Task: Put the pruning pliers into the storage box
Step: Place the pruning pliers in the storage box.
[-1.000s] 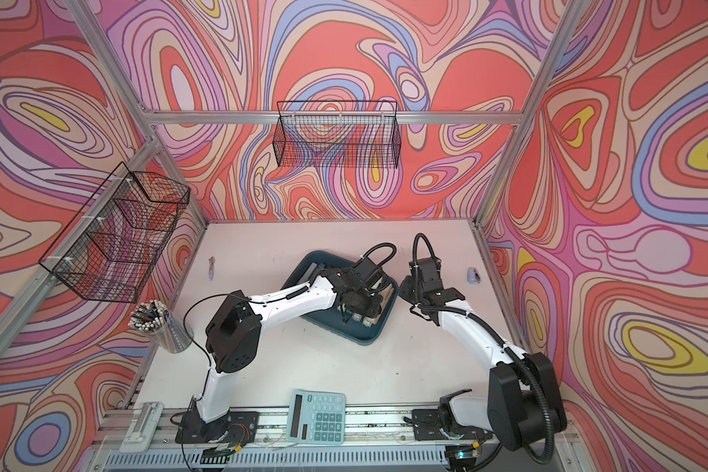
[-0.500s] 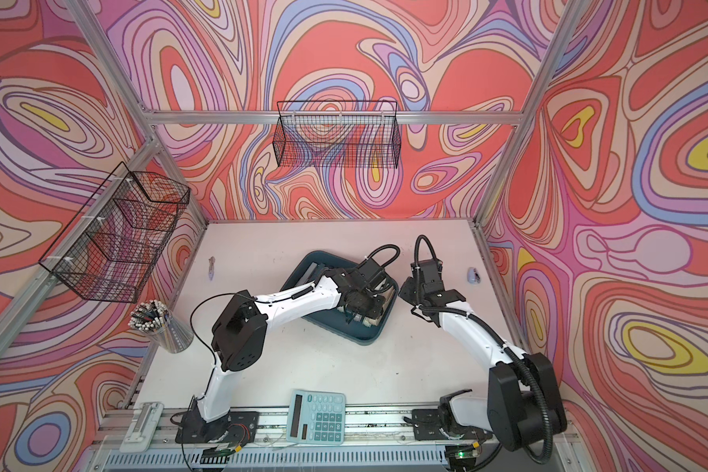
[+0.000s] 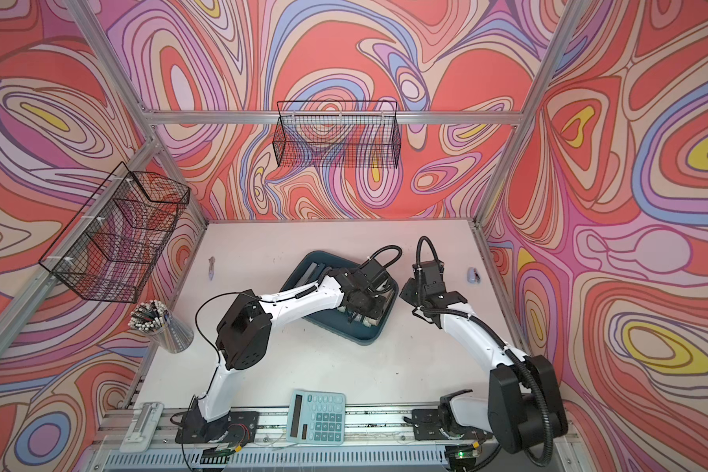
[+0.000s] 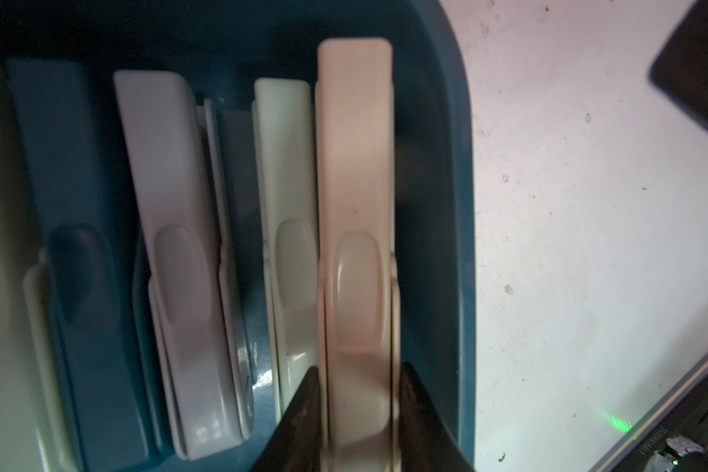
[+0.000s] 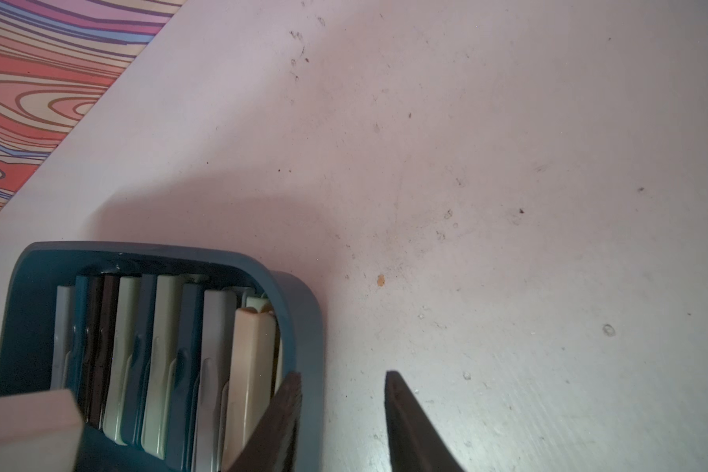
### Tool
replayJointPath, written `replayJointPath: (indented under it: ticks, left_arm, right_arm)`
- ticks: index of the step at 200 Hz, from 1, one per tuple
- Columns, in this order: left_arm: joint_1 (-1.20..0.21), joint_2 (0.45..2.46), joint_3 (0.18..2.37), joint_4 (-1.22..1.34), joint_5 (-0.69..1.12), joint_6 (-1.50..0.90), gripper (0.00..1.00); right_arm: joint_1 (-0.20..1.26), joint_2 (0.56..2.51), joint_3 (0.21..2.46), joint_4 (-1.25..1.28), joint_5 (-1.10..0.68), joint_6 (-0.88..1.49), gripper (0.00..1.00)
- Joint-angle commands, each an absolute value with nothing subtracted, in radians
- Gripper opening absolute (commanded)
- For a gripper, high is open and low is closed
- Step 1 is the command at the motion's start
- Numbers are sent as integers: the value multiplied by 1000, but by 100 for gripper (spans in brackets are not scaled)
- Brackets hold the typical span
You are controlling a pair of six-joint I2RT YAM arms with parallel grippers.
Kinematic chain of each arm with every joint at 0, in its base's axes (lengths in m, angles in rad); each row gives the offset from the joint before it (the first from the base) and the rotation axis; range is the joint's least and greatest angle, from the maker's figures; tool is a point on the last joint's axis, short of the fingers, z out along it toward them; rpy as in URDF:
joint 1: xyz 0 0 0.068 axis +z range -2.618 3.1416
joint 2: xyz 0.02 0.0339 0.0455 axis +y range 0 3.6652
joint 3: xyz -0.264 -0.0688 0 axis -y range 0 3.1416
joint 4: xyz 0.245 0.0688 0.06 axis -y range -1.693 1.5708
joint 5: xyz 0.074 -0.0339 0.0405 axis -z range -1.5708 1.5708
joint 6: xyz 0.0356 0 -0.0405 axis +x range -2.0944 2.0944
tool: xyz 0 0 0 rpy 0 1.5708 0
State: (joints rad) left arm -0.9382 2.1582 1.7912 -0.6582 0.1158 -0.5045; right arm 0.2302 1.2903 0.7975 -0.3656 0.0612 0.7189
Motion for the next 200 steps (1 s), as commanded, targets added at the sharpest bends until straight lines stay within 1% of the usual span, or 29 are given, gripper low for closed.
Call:
replayJointPath:
  ticks: [1, 22, 75, 110, 126, 150, 180, 192, 200]
  left_arm:
    - [-953, 2166, 1826, -664, 108, -488, 35]
    - [-953, 2167, 1825, -663, 107, -486, 39]
    - [-953, 2136, 1847, -677, 66, -462, 41]
    - [-936, 2035, 1833, -658, -30, -400, 49]
    - [-906, 1957, 1765, -611, -57, -386, 54]
    - [-845, 1804, 1603, -504, -110, -369, 58]
    - [-762, 1605, 1402, -409, -251, -337, 63]
    - [-719, 1523, 1325, -380, -305, -333, 65]
    - [-684, 1474, 1277, -367, -330, -334, 65]
  right_arm:
    - [225, 1276, 785, -351, 56, 719, 36]
    - [225, 1276, 785, -350, 54, 720, 36]
    - [223, 1271, 791, -362, 60, 714, 36]
    - [214, 1264, 812, -374, 78, 694, 36]
    - [207, 1261, 827, -374, 87, 678, 36]
    - [201, 1259, 843, -359, 131, 644, 36]
    - [174, 1270, 872, -345, 177, 628, 37]
    - [170, 1271, 884, -325, 200, 603, 42]
    - [170, 1273, 893, -319, 232, 589, 52]
